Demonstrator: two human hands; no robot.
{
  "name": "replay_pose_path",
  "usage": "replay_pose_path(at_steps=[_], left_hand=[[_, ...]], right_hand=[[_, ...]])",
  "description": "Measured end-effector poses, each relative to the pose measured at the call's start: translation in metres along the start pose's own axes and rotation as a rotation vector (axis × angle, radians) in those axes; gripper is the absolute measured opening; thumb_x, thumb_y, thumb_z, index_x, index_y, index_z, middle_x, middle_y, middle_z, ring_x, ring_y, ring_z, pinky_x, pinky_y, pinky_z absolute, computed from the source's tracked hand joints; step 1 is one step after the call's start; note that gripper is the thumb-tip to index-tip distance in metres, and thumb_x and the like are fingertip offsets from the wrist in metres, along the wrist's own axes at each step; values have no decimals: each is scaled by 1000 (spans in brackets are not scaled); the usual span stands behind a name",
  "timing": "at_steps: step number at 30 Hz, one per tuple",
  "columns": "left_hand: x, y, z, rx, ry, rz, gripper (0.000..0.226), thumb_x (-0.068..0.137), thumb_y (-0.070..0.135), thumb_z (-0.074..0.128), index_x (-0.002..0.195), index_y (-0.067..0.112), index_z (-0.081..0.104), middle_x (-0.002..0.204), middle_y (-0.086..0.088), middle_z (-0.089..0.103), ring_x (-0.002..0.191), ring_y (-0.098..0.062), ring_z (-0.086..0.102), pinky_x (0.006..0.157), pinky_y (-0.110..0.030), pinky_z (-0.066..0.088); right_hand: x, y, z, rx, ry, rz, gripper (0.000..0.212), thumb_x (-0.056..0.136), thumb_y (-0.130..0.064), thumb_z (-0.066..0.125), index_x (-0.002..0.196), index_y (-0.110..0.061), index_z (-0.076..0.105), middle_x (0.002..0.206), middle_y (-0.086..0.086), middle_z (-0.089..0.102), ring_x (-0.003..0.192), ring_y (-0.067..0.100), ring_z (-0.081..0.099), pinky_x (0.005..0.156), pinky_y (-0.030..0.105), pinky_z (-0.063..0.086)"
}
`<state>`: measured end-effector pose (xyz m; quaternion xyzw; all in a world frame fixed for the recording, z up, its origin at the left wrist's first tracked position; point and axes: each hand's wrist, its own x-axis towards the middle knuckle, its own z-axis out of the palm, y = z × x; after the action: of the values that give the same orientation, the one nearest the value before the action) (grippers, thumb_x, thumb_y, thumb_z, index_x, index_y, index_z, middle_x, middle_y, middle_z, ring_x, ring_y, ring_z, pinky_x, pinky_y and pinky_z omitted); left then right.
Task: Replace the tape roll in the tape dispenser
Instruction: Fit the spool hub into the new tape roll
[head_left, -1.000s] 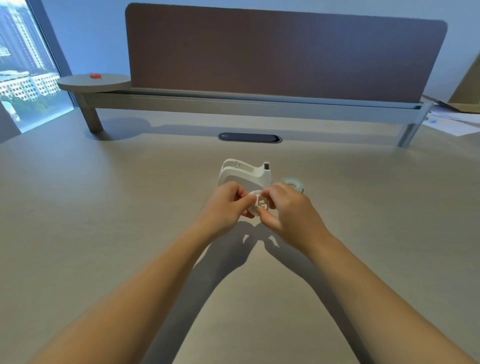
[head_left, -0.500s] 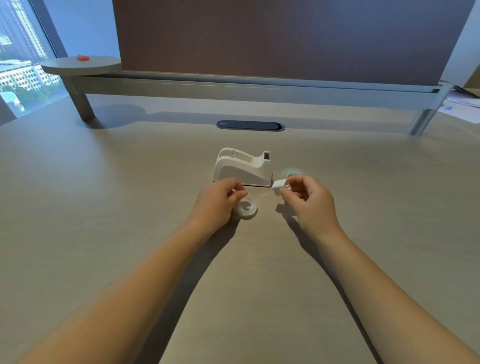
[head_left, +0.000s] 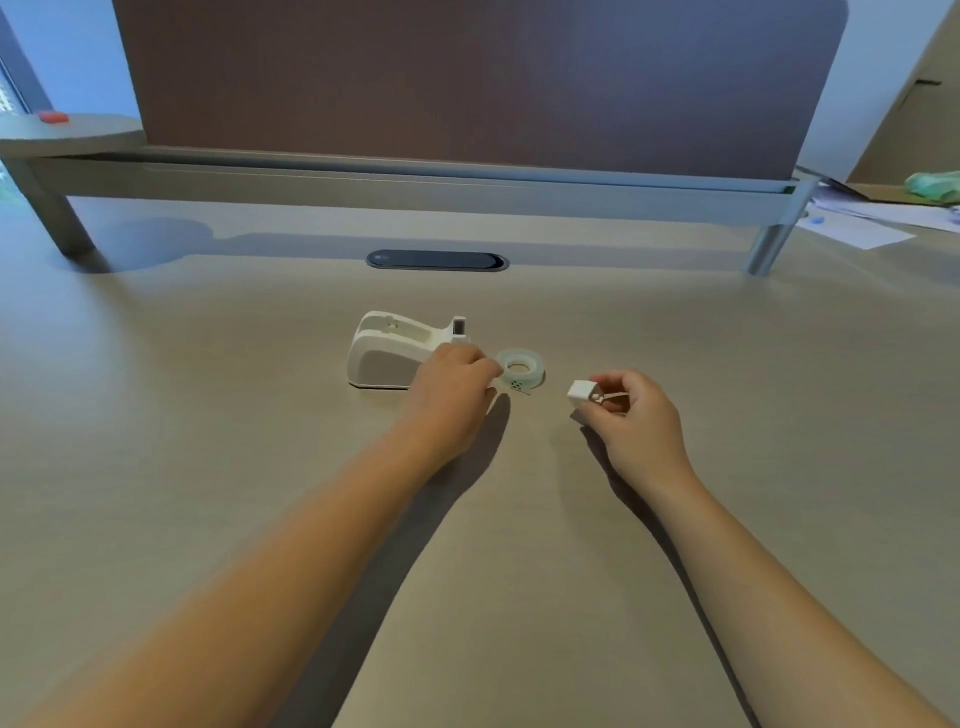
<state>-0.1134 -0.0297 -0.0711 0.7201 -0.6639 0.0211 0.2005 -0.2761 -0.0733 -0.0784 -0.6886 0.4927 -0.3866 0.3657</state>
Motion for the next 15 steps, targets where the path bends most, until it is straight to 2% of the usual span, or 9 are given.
replay_pose_path(at_steps=[2, 4, 7, 9, 12, 15], left_hand=[[13, 7, 11, 107, -17, 29, 34, 87, 11, 41, 119, 7, 50, 127, -15, 50, 117, -31, 40, 98, -36, 31], [21, 14, 20, 194, -42, 46, 35, 86, 7, 39, 120, 5, 48, 127, -17, 48, 116, -32, 39, 97, -37, 31], [31, 21, 26, 308, -82, 65, 32, 87, 6, 36, 115, 1, 49, 122, -19, 49, 112, -33, 40, 94, -39, 34], [35, 21, 28, 318, -90, 63, 30, 88, 6, 35, 112, 0, 51, 120, -19, 51, 110, -33, 42, 94, -38, 34], [36, 19, 28, 182, -63, 54, 29, 87, 10, 39, 110, 1, 54, 122, -18, 52, 110, -32, 41, 94, -35, 30], [27, 21, 21, -175, -2, -12, 26, 85, 17, 48, 104, 3, 59, 125, -14, 52, 114, -27, 44, 95, -28, 30]], right_hand=[[1, 5, -2, 26, 6, 26, 13, 76, -15, 64, 80, -25, 57, 97, 12, 63, 79, 22, 59, 75, 41, 51], [0, 8, -3, 51, 9, 42, 18, 74, -18, 66, 72, -33, 55, 86, 5, 65, 78, 21, 60, 80, 47, 52], [2, 10, -1, 64, -6, 58, 18, 72, -22, 67, 70, -35, 55, 76, -6, 64, 78, 19, 62, 82, 51, 53], [4, 12, -1, 88, -6, 72, 16, 70, -23, 67, 69, -35, 56, 72, -6, 63, 77, 20, 62, 82, 53, 53], [3, 13, 0, 102, -4, 80, 14, 69, -24, 66, 70, -34, 57, 69, -5, 62, 71, 17, 60, 81, 53, 53], [0, 9, 0, 80, 16, 50, 19, 71, -22, 63, 69, -38, 54, 85, 1, 64, 75, 19, 60, 78, 51, 54]])
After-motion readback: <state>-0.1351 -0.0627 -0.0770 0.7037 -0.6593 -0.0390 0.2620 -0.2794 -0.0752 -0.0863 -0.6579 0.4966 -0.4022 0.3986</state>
